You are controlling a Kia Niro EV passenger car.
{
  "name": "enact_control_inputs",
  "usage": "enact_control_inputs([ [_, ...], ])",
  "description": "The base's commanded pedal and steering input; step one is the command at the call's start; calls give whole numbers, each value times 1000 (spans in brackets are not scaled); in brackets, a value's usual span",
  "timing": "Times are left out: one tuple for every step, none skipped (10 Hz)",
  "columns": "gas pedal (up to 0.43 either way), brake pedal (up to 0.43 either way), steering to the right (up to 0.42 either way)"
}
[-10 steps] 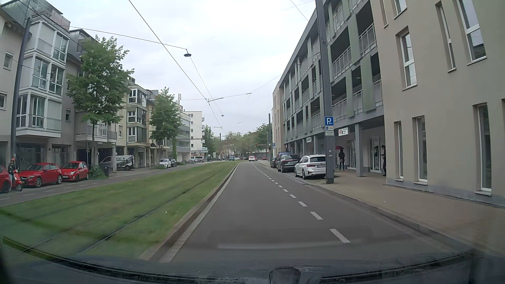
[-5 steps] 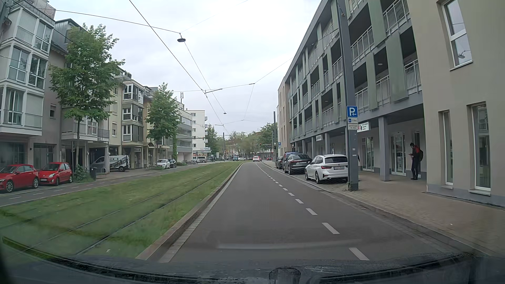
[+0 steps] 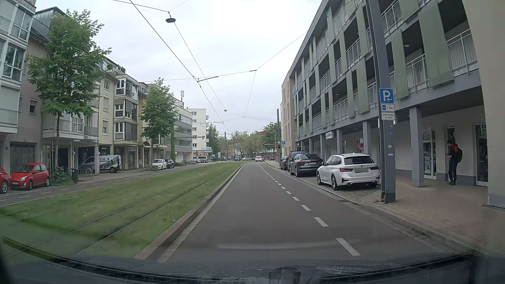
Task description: Follow the waypoints while adhering to traffic rules and regulations
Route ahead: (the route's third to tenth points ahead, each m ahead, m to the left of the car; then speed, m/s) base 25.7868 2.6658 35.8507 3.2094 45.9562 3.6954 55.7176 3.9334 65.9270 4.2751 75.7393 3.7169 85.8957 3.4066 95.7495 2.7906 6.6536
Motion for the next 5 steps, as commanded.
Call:
enact_control_inputs([
  [59, 0, -10],
  [59, 0, -10],
  [59, 0, -10],
  [59, 0, -10],
  [59, 0, -10],
])
